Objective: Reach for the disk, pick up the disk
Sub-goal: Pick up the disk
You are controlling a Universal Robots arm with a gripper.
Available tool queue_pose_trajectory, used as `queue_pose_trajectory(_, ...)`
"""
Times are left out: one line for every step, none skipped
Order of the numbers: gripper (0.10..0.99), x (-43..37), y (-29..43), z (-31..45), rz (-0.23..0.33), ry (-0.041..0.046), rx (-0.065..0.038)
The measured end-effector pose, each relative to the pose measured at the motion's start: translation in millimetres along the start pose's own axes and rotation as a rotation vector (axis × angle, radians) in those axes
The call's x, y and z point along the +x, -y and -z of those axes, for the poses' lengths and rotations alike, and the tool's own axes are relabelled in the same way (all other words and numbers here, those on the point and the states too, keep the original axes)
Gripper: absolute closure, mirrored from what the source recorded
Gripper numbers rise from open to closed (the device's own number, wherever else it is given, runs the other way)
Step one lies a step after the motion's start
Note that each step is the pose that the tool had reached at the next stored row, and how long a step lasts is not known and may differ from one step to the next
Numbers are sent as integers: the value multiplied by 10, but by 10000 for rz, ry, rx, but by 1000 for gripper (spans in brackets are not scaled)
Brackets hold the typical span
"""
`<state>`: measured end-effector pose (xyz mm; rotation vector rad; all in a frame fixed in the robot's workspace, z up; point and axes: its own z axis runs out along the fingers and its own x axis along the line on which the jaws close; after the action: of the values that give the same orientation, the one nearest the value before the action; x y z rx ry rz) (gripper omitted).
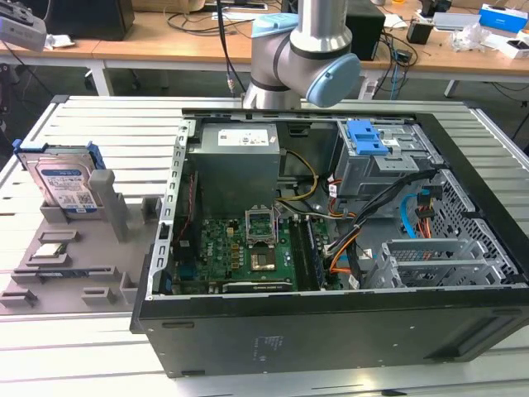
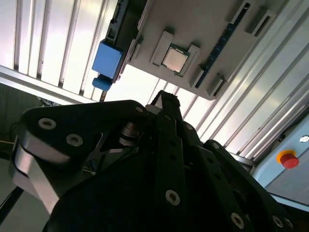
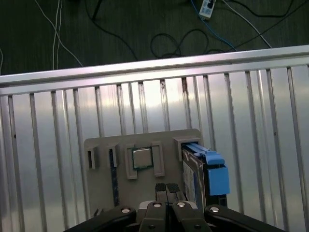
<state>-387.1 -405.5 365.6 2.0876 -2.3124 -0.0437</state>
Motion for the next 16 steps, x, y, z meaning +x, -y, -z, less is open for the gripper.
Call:
queue_pose_trajectory(918, 0, 0, 0, 0, 0, 0)
queue_pose_trajectory(918, 0, 0, 0, 0, 0, 0)
queue_pose_trajectory(851, 0, 0, 0, 0, 1, 1)
queue_pose_trajectory(792, 0, 0, 0, 0, 0, 0)
queue_pose_trajectory(671, 0, 0, 0, 0, 1, 0)
queue_pose_trajectory(671, 0, 0, 0, 0, 1, 0)
queue_pose_trajectory(671, 0, 0, 0, 0, 1, 1)
queue_pose_trajectory(604, 0, 0, 0, 0, 1, 0)
queue_pose_trajectory(604, 0, 0, 0, 0, 1, 0)
queue_pose_trajectory(604, 0, 0, 0, 0, 1, 0)
queue_pose_trajectory(604, -5, 0, 0, -1, 2, 1)
queue_pose_trajectory(604, -17, -2, -1, -2, 2, 1)
queue_pose_trajectory(604, -30, -3, 0, -1, 2, 0)
queue_pose_trajectory(604, -50, -5, 0, 0, 0, 0)
queue_pose_trajectory(604, -76, -8, 0, 0, -4, 1)
queue_pose_trajectory(604, -102, -11, 0, -1, -8, 0)
